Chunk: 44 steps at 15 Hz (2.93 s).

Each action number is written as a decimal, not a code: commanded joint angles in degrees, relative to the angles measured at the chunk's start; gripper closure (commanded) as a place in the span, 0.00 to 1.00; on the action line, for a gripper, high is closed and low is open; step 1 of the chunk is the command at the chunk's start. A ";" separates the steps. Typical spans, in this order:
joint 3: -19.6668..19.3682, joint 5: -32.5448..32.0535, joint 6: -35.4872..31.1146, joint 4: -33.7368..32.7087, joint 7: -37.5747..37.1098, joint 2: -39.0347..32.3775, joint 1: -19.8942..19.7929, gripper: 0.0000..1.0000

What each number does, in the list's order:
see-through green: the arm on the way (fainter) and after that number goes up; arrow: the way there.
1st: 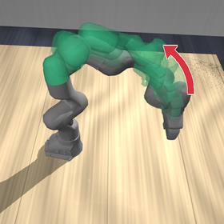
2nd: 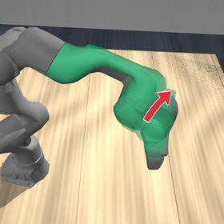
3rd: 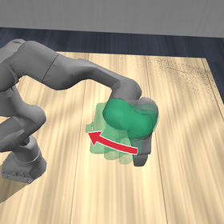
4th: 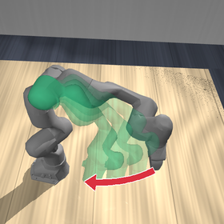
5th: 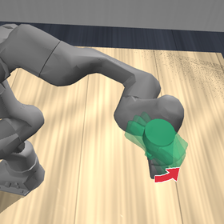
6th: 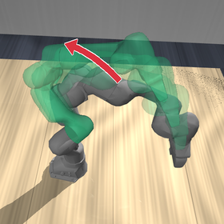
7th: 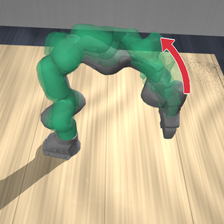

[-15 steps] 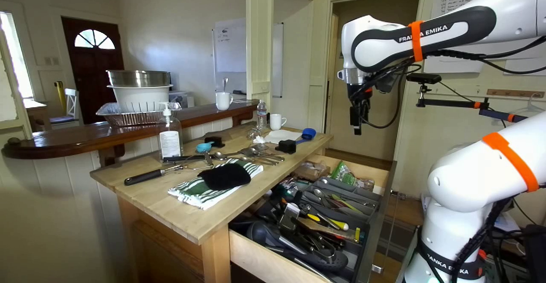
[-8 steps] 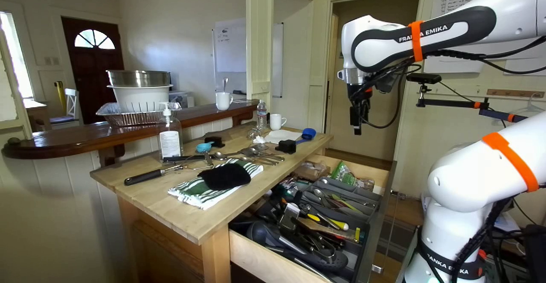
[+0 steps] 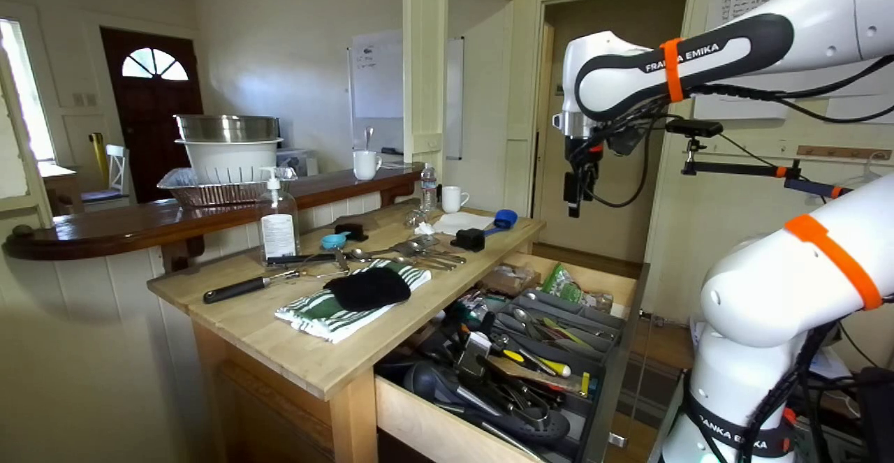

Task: Remove one silver spoon from the utensil holder in the drawer and put it on the table next to the silver spoons

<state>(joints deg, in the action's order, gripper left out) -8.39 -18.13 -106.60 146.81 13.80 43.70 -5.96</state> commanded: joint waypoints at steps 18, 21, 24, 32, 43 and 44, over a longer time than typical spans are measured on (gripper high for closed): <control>-10.30 3.60 -18.19 -0.07 12.78 -26.44 -3.93 0.00; -10.02 2.20 -23.12 0.69 10.85 -28.20 -4.67 0.00; -10.21 2.97 -27.76 1.52 11.95 -32.76 -4.79 0.00; -8.81 5.00 -40.87 2.04 14.24 -45.02 -5.29 0.38; -3.43 9.86 -48.74 -3.33 17.85 -57.70 -8.75 0.70; -2.93 9.92 -48.96 -3.98 18.21 -58.52 -9.17 0.69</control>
<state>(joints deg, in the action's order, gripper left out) -13.35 -9.95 -153.72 145.16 29.41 -11.47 -13.01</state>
